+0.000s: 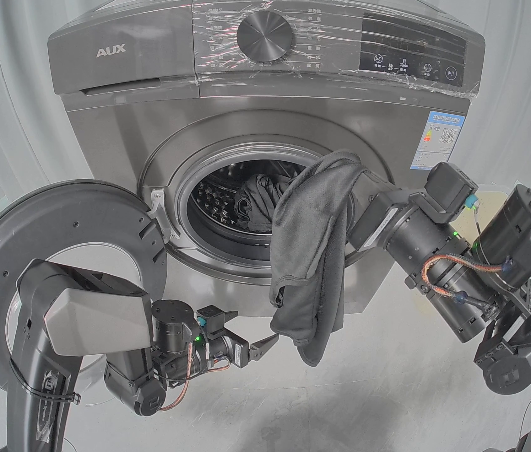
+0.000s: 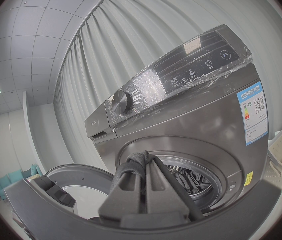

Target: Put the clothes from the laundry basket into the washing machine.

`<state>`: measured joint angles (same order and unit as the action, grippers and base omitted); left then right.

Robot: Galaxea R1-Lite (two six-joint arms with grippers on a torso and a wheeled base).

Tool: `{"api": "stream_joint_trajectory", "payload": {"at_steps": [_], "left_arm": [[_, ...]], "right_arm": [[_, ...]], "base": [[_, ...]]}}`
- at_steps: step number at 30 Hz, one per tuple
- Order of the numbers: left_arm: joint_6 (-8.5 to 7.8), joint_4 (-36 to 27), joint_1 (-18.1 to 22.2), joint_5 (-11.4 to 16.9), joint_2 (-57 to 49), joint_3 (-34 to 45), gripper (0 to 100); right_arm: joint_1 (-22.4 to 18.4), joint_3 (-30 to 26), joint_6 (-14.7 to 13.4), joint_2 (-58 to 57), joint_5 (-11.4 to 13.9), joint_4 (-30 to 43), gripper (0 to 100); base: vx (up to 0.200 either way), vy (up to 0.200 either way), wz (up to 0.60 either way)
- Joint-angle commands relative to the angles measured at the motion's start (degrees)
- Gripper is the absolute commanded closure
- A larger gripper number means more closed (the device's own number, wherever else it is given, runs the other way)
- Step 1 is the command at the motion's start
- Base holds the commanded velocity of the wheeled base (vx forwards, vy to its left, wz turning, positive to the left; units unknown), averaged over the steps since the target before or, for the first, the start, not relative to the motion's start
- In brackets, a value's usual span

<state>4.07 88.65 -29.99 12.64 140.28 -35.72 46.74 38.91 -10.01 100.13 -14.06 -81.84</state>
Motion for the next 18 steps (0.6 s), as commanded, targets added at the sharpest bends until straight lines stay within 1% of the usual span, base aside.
{"api": "stream_joint_trajectory", "payload": {"at_steps": [1,6,18], "left_arm": [[0.06,0.1,0.1,0.0,0.3,0.2,0],[0.15,0.1,0.2,0.1,0.2,1.9,0],[0.06,0.1,-0.7,-0.4,1.1,0.6,0]], "right_arm": [[0.0,-0.5,-0.2,0.0,-0.1,-0.2,100],[0.0,-1.3,-0.4,-0.8,-0.1,-0.2,100],[0.0,-0.7,-0.4,-1.2,-0.1,-0.1,100]], "base": [[0.0,0.0,0.0],[0.0,0.0,0.0],[0.0,0.0,0.0]]}}
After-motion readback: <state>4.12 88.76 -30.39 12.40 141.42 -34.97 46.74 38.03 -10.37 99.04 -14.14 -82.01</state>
